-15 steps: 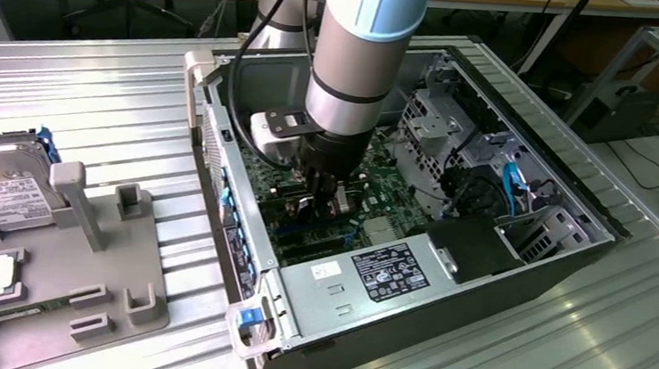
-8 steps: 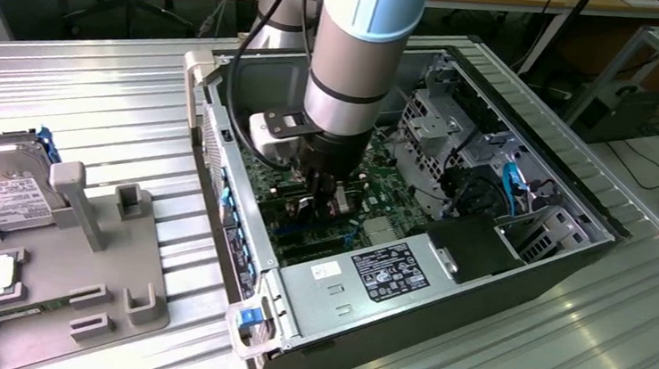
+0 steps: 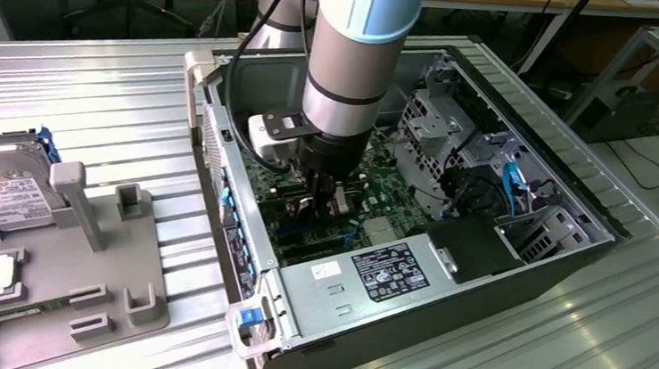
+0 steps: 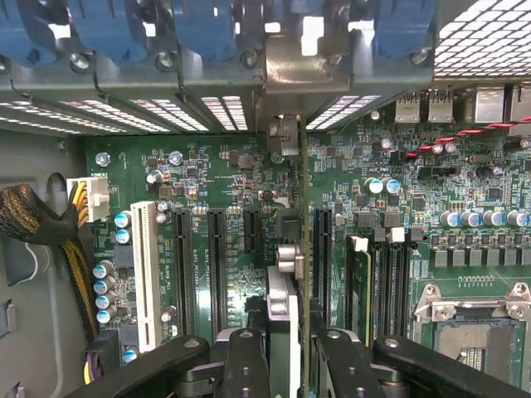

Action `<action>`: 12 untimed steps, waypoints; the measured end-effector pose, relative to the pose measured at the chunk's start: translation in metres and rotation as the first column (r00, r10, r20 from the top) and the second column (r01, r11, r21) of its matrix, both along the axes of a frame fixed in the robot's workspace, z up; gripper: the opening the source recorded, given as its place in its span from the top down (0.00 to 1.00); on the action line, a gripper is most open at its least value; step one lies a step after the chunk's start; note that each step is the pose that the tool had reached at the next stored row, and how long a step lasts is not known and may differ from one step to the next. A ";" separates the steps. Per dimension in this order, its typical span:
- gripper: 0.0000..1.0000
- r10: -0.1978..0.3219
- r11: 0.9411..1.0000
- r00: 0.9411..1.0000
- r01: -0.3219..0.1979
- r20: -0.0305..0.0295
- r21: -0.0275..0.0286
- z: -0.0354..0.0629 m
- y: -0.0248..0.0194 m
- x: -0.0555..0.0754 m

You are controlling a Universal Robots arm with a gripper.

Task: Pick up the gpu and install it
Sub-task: 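Insert the gpu into the slot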

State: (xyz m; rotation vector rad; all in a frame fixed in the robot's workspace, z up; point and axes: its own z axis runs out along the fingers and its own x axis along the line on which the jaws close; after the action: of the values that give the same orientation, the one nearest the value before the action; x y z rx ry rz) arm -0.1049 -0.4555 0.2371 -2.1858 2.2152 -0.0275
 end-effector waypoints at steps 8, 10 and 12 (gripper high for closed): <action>0.72 0.000 1.000 1.000 0.000 0.000 0.000 0.0001 0.0000 0.000; 0.72 0.000 1.000 1.000 0.000 0.000 0.000 0.0000 0.0000 0.000; 0.72 0.000 1.000 1.000 0.000 0.000 0.000 -0.0005 -0.0001 0.000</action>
State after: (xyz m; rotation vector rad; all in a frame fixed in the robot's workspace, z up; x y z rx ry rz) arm -0.1054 -0.4556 0.2366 -2.1858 2.2153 -0.0281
